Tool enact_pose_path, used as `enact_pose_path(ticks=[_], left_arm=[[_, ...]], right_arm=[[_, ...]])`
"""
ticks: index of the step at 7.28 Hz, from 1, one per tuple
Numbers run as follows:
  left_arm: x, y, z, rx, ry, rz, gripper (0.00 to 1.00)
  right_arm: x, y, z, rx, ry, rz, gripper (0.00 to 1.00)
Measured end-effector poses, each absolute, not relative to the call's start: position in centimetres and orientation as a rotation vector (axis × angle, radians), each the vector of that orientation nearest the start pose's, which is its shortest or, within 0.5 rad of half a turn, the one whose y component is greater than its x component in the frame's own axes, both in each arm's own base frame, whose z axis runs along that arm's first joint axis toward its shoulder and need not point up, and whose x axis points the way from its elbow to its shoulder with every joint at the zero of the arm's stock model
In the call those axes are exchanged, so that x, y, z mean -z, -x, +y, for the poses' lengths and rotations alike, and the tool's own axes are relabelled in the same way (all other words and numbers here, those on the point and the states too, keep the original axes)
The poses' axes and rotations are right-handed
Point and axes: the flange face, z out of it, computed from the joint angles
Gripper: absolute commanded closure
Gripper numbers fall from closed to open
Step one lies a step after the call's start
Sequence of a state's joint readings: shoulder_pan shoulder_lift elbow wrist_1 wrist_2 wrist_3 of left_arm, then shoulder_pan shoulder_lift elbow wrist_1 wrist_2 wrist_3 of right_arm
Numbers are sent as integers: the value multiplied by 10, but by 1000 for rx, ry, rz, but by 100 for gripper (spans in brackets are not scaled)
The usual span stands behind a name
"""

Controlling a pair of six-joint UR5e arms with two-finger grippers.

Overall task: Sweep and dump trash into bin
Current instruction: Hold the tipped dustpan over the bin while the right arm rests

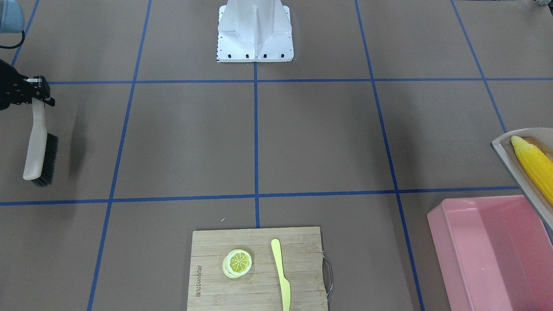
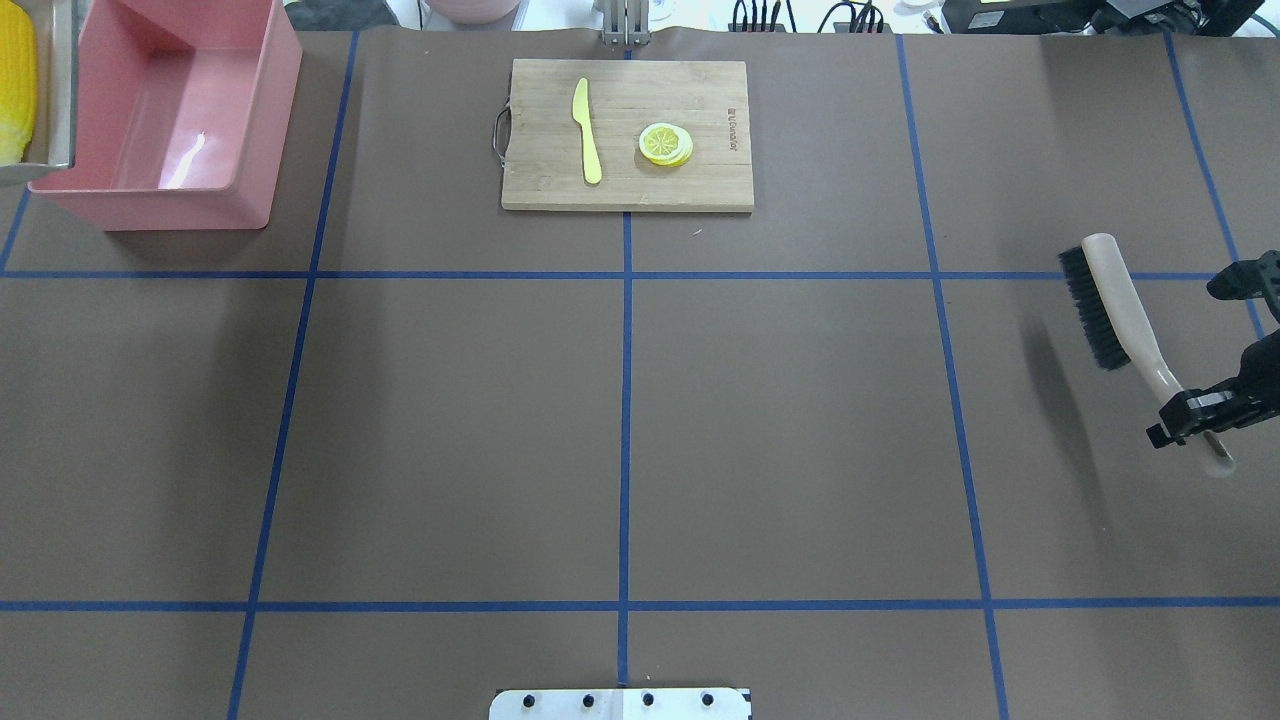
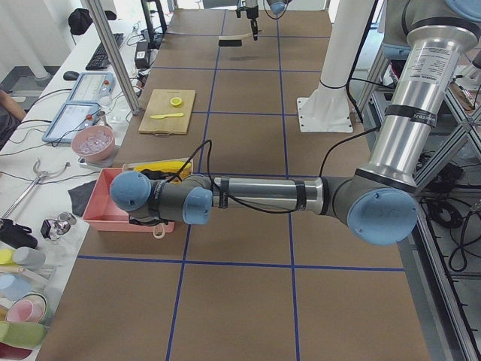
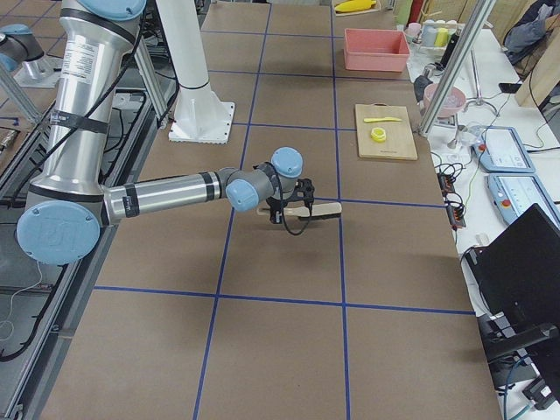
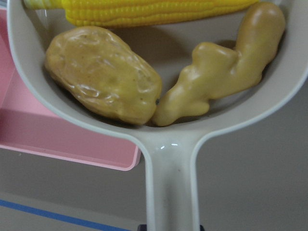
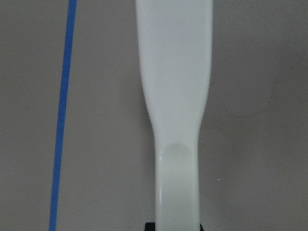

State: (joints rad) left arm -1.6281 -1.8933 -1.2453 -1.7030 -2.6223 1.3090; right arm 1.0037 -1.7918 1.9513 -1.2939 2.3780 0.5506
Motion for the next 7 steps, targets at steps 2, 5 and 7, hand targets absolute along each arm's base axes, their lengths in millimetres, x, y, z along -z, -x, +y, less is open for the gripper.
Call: enact_pose_path(ticks=[2,5,7], left_arm=[[-614,90,-648,-1200,-793,796,100],[-619,80,-667,-1218,-751,787,100],[-613,65,-678,-1257,-705,738,100]], right_arm=[[-534,167,-380,171,110,-831,100],[-545,152,-381,118,124,-780,100],[-557,145,-375,91,150,-772,100]])
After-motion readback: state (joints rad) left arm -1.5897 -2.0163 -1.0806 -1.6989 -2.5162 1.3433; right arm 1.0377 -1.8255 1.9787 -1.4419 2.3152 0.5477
